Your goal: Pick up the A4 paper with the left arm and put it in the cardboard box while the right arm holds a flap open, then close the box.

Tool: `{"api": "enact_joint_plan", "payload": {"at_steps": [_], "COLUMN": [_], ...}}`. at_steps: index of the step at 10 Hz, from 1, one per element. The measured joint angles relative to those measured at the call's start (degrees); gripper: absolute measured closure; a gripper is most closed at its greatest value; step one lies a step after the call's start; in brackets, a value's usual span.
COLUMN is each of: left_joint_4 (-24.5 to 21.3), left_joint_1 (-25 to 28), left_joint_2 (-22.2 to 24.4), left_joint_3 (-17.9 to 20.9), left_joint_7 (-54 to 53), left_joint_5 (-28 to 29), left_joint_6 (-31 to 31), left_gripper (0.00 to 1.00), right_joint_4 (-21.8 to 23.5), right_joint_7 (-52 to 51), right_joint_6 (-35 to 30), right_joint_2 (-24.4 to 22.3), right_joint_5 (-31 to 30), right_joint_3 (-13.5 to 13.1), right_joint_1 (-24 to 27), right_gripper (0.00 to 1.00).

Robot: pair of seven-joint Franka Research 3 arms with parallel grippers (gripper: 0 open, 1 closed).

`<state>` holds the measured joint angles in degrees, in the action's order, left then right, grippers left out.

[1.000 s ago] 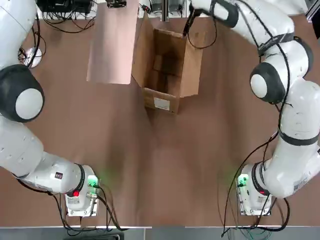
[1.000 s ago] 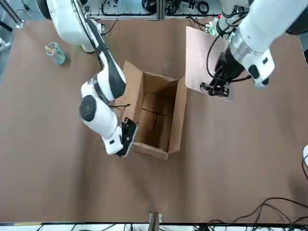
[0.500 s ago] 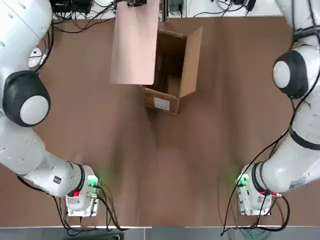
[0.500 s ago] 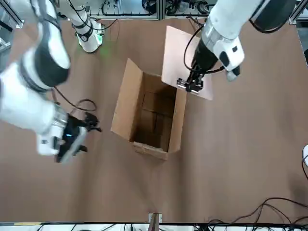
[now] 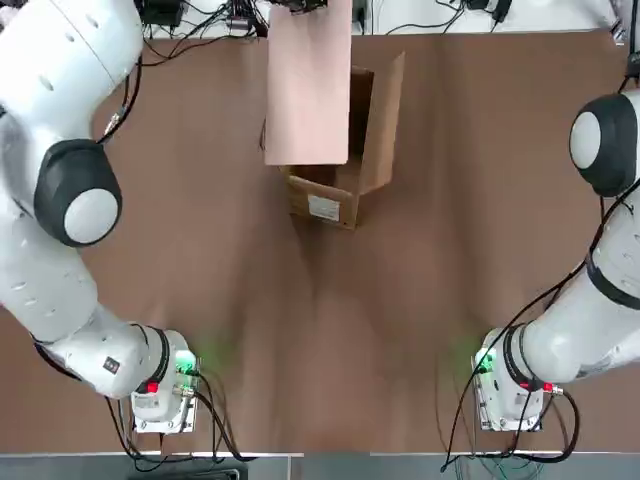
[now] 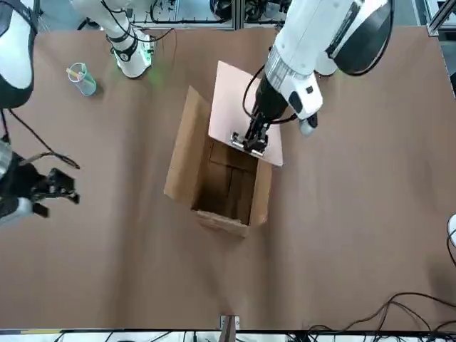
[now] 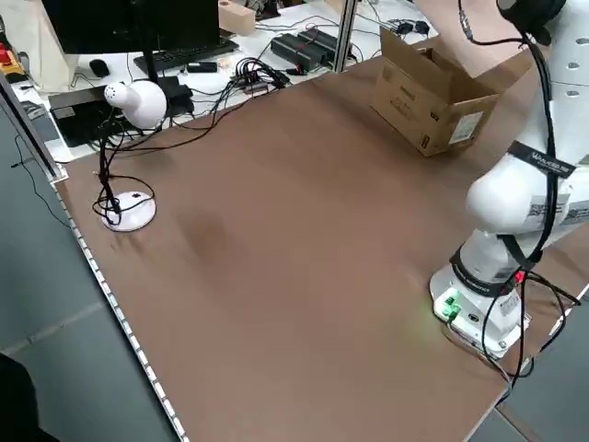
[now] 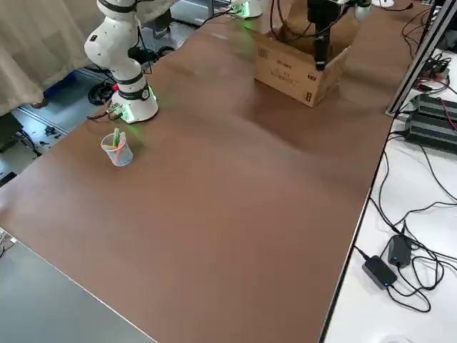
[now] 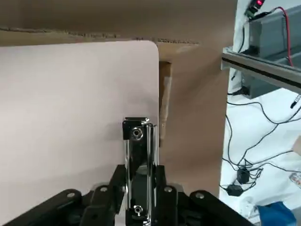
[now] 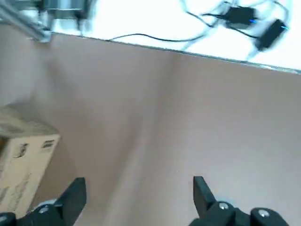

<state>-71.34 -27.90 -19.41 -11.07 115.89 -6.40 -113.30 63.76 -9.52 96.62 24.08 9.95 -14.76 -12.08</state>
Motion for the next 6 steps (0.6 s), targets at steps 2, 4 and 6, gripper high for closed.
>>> {"api": "enact_joint_plan", "payload": {"at_steps": [2,4,6], "left_joint_4": [0.28,0.31,0.37], "left_joint_1": [-2.73,-3.85,-3.91], "left_joint_2": [-1.17,-3.04,-5.04], "left_joint_3": [1.17,1.49,1.54], "left_joint_7": [-0.01,-0.01,-0.19], "left_joint_5": [1.01,2.62,4.50], "left_joint_6": [-0.90,-2.49,-4.34], "left_gripper": [0.70,0.70,0.70], "right_joint_4": [0.04,0.08,0.12], "right_joint_7": [6.49,6.95,7.13], "right_joint_6": [-2.62,-3.57,-3.68], "right_joint_2": [-0.21,-0.22,-0.23], "right_joint_5": [-4.02,-4.22,-4.22], "right_joint_3": [-1.38,-2.72,-2.75], "right_joint_1": [0.11,1.60,1.98], "right_gripper": [0.00,0.00,0.00]}}
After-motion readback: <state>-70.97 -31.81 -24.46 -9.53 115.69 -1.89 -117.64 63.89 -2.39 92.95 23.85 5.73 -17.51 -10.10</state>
